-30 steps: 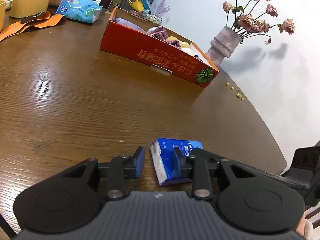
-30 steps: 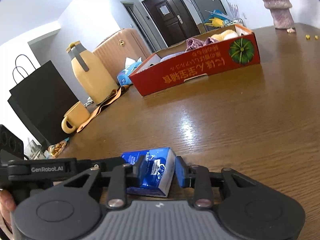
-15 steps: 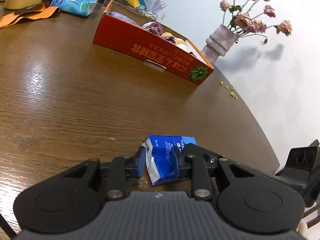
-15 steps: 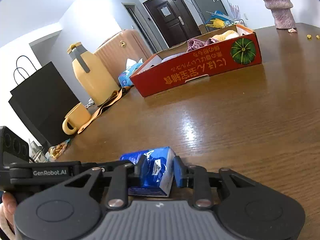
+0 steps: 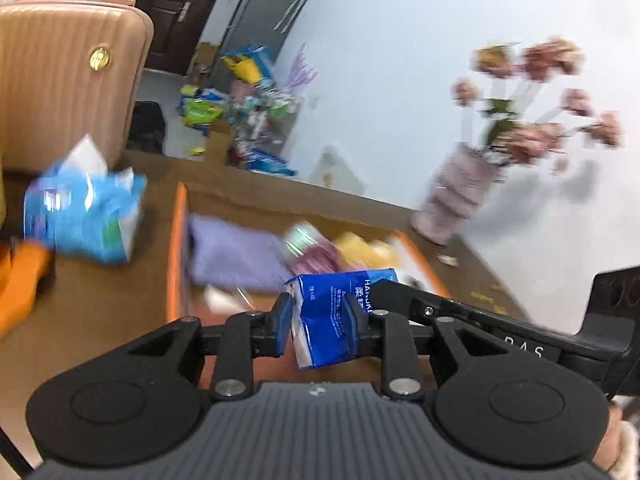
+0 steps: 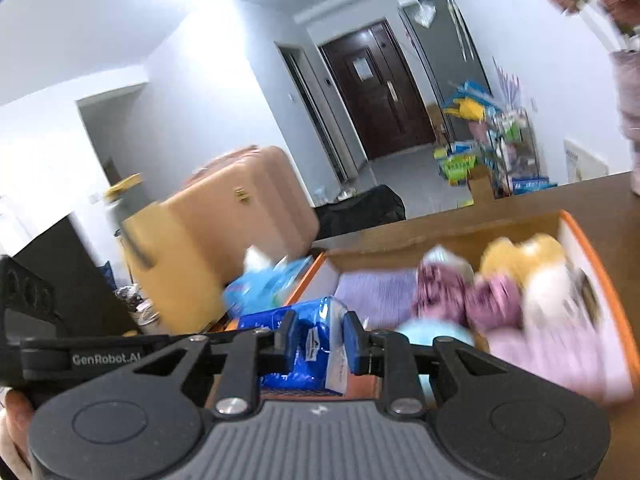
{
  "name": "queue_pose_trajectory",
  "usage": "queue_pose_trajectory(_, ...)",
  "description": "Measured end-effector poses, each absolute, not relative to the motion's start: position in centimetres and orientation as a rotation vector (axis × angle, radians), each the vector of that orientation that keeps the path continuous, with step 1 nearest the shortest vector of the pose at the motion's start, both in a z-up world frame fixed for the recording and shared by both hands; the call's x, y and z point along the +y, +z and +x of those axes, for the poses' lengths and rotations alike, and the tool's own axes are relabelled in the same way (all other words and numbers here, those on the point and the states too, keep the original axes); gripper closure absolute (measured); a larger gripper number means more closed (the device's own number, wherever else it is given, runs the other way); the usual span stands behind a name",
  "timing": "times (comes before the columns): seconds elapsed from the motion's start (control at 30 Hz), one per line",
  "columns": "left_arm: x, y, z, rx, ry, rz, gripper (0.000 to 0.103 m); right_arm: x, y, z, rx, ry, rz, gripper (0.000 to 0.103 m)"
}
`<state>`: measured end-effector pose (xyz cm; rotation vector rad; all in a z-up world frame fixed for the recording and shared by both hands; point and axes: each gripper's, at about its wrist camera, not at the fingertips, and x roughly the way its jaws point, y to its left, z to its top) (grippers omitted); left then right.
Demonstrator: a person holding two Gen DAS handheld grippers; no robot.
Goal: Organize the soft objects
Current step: 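Carry the tissue packet into the box and open both grippers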
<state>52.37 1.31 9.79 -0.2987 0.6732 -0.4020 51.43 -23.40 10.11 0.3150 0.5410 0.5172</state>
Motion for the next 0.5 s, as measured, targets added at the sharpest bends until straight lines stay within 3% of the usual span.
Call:
queue_pose_trajectory(0.17,1.4,7.4,59.9,0.759,-0.346,-0.251,0.075,-21.1,8.2,60.2,0.636,0.442,0.291,0.08)
queue_pose_trajectory(0.2,1.2,6.9,60.6,0.764,-0.318,-0.238,0.071,-20.5,7.6,61.2,0.662,0.437,0.276,0.08)
queue_pose_trajectory(0.27,1.0,5.8,61.3,0.755,-0.265,-0.191,0.065,-19.5,6.1,62.6,0.714,0.439,0.237,0.082)
queue_pose_trajectory(0.5,1.1,5.4,60.8,0.74,-0.296,-0.157,0.06,-19.2,5.8,62.9,0.707,0.431,0.193,0.08)
